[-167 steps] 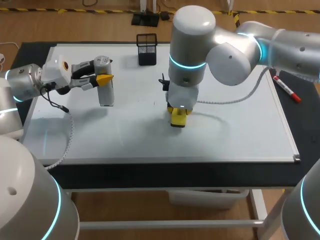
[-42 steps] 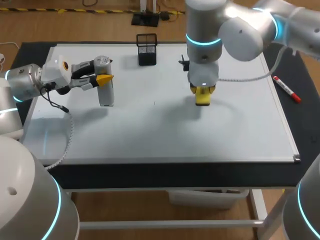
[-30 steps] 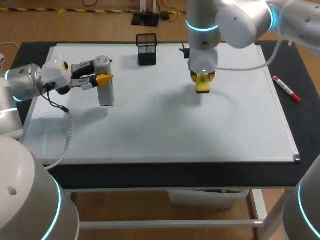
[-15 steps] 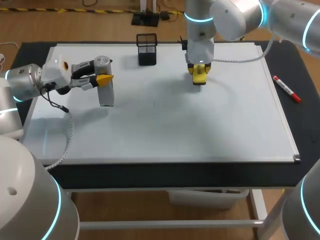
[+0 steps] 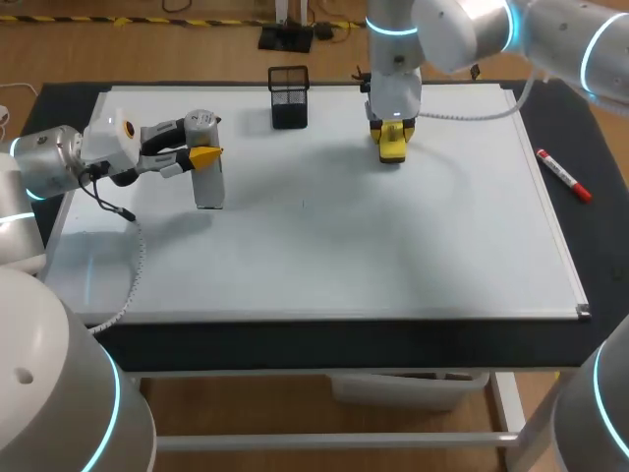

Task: Pick up the inspection probe, press it on each red-marked spot on the whiteboard one by one, put down the probe, pick up the eraser, and wipe off all the red marks.

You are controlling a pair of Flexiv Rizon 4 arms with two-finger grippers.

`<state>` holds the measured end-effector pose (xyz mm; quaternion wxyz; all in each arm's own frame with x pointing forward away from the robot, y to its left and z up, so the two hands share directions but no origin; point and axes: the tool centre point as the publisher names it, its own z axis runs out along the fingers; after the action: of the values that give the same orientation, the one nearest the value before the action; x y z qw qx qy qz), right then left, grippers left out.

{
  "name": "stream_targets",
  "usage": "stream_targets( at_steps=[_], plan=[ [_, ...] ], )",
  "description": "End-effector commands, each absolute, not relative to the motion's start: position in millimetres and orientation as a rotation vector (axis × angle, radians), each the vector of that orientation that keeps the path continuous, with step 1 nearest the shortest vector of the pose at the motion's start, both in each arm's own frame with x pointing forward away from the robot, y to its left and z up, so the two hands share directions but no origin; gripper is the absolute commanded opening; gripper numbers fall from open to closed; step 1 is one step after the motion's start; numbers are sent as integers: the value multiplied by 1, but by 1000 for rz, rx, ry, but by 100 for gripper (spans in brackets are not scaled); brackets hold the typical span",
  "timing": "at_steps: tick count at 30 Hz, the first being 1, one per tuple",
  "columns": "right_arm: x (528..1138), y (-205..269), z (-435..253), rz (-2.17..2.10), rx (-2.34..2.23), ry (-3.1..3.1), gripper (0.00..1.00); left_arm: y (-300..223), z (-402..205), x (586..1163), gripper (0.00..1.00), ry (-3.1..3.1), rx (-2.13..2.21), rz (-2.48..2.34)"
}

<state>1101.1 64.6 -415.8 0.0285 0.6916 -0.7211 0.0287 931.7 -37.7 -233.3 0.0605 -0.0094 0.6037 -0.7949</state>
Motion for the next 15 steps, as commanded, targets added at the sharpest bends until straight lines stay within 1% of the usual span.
stream_targets(
  at_steps=[1,15],
  plan=[
    [1107,65,-418,77,2128,-2216,0,-38,-233,932,0,1824,-27,-2405],
    [1113,62,-424,66,2141,-2205,0,-38,-233,932,0,1824,-27,-2405]
  ],
)
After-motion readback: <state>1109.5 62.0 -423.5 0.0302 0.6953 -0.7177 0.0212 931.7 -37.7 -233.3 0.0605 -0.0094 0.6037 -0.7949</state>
